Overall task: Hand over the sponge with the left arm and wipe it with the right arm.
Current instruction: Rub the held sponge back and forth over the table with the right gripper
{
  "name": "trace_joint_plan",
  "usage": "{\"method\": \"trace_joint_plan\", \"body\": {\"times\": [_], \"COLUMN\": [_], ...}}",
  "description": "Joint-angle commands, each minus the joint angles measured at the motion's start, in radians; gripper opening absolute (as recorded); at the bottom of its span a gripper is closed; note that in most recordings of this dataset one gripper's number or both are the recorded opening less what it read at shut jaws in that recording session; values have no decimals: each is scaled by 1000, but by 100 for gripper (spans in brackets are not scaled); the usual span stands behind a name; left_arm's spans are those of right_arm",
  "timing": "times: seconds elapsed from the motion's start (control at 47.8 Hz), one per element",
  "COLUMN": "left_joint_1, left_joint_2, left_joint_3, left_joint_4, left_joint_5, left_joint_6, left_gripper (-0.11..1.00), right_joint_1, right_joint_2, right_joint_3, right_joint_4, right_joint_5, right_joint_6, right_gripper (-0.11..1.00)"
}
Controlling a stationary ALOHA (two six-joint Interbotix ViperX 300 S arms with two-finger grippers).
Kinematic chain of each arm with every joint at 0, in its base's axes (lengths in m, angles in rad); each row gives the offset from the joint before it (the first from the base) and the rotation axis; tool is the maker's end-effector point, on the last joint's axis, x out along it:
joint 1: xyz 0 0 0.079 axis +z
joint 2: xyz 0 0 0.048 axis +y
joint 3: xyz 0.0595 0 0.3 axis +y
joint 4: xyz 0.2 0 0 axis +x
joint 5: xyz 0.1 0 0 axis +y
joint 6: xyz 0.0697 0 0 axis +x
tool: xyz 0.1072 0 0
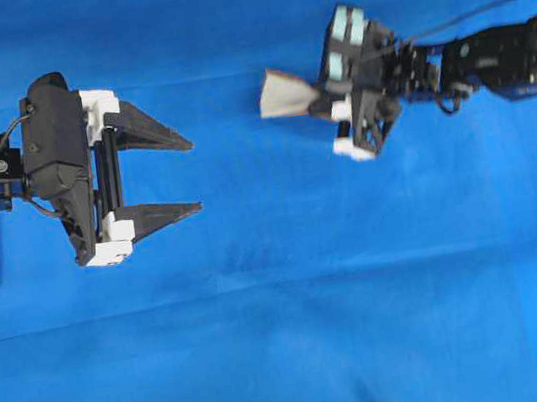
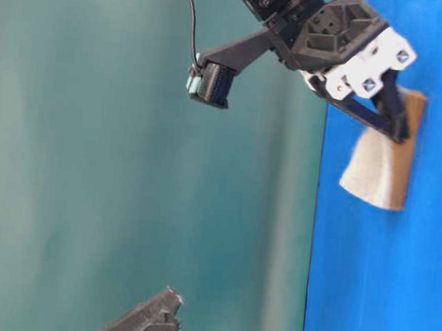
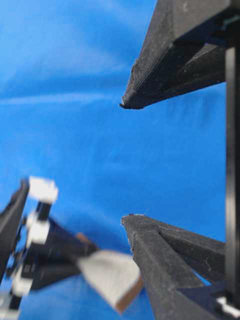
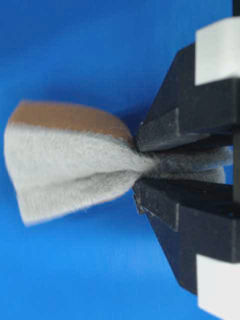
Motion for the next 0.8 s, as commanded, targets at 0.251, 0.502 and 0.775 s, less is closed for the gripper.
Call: {"method": "trace_joint_plan", "body": {"times": [0.251,0.502,0.775], "left_joint_1": [-3,-3,-3], "left_joint_2": [-8,-8,-8], "left_joint_3": [-9,-9,-9], "left_joint_4": [0,0,0], "left_joint_5": [-6,-6,-6], "left_joint_6": [3,2,2], "left_gripper": [84,84,84], "right_joint_1": [316,396,279], "right_joint_2": [-21,-21,-31], "right_joint_3": [-37,-58,-44], "right_joint_4": [25,25,-9], "right_joint_5": [35,41,63], "right_joint_6": [123,172,150], "right_gripper": [21,21,21]}}
